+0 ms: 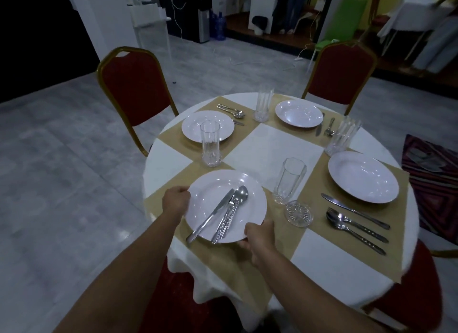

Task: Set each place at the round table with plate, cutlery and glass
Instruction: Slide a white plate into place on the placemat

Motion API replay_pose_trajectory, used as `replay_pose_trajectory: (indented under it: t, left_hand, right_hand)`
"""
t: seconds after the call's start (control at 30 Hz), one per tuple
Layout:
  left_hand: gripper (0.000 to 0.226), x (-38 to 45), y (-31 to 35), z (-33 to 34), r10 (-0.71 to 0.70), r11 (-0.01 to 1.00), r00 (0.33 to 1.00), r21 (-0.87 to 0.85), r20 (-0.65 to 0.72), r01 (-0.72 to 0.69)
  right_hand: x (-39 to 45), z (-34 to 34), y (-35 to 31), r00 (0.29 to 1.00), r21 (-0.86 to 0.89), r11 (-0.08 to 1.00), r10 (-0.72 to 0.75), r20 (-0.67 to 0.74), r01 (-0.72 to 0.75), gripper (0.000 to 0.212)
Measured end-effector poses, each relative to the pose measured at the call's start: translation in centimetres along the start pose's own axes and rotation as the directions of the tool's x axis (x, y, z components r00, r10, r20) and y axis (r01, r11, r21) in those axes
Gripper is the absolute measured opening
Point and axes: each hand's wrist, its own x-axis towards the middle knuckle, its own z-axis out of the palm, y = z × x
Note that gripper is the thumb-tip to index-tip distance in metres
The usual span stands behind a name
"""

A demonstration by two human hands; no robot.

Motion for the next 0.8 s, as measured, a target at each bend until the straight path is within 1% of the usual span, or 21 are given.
replay_pose_trajectory:
  t: [0.07, 0.2, 0.33, 0.47, 0.57, 0.8]
  left_hand:
    - [0.033, -0.1, -1.2, 0.7, -0.015, 1.0, 1.0, 0.024, 0.027, 0.015]
    - [0.033, -0.7, -2.5, 2.0, -0.039, 0.999, 0.998, 0.021, 0.056, 0.038]
    - [0.033, -1.0, -3.6, 3.3, -0.055, 0.998, 0.996, 0.024, 0.075, 0.053]
    - [0.034, -1.3, -3.6, 4.2, -0.04, 0.999, 0.996, 0.031, 0.084, 0.038]
    - [0.035, -1.7, -3.3, 4.8, -0.03, 0.999, 0.996, 0.044, 0.085, 0.026]
    - [0.036, -2.5, -3.1, 5.5, -0.012, 0.995, 0.995, 0.095, 0.098, 0.003]
  right_hand:
    - [0.5, -0.8, 1.0, 1.0, -0.006, 1.0, 0.027, -0.009, -0.027, 0.048]
    - [1.4, -2.3, 2.6, 0.996, -0.002, 0.997, 0.077, -0.042, -0.077, 0.052]
    - [2.0, -3.5, 3.6, 0.99, 0.008, 0.993, 0.115, -0.081, -0.114, 0.046]
    - [2.6, -4.1, 3.9, 0.99, -0.003, 0.994, 0.106, -0.096, -0.107, 0.046]
    - [2.9, -4.8, 3.8, 0.99, -0.007, 0.996, 0.092, -0.108, -0.093, 0.042]
    - [3.4, -6.2, 3.6, 0.994, -0.059, 0.996, 0.058, -0.094, -0.063, 0.036]
